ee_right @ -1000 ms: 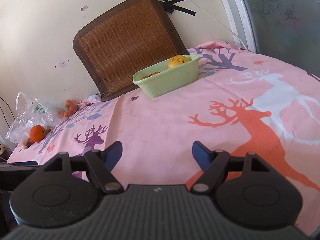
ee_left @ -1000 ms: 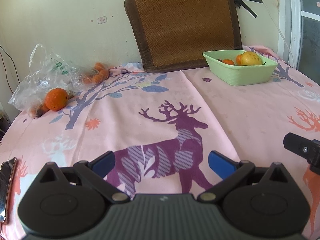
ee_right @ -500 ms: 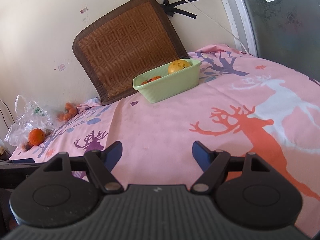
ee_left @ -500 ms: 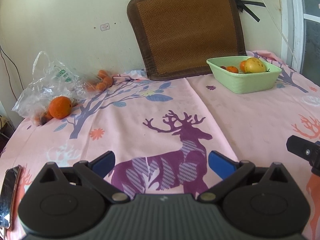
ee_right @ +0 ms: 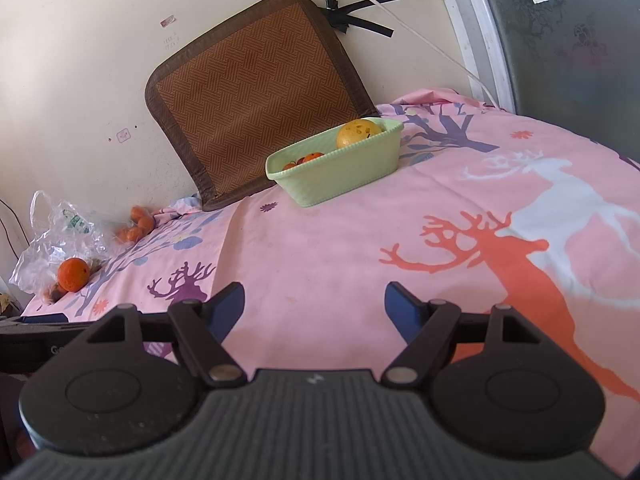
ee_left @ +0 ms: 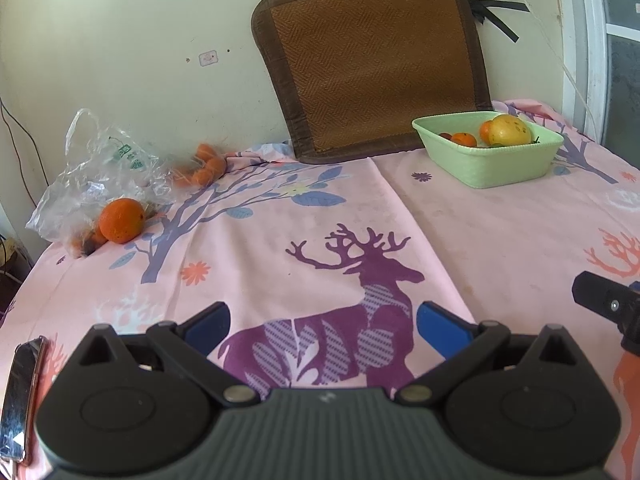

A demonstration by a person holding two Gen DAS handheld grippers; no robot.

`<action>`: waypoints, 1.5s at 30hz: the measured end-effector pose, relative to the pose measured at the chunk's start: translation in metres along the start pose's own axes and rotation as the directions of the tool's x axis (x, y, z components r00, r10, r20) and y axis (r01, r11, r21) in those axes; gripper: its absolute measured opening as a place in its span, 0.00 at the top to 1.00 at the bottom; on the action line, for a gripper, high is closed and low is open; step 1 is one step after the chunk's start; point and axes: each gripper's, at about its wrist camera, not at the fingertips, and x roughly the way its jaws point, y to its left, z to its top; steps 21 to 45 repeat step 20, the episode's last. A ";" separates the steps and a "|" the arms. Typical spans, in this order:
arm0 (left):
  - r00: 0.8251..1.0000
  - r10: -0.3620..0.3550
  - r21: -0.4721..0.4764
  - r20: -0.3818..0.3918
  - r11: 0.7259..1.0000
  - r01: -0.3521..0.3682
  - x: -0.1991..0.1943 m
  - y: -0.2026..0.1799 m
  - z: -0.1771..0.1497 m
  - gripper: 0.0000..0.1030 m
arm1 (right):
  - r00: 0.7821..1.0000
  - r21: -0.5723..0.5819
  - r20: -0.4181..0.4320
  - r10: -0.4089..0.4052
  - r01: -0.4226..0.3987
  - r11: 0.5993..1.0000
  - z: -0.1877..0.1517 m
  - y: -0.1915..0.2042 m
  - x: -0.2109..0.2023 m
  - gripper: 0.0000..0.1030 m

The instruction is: Organize fruits

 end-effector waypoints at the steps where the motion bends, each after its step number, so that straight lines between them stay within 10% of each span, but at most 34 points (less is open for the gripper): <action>1: 1.000 -0.001 0.002 0.000 1.000 0.001 -0.001 -0.001 0.000 0.00 | 1.000 0.000 0.000 0.000 0.000 1.000 0.000 0.000 0.000 0.23; 45: 0.996 -0.087 -0.024 -0.011 0.996 0.086 0.000 0.002 0.003 0.00 | 1.000 -0.013 0.009 0.004 -0.004 1.000 0.001 0.001 0.001 0.23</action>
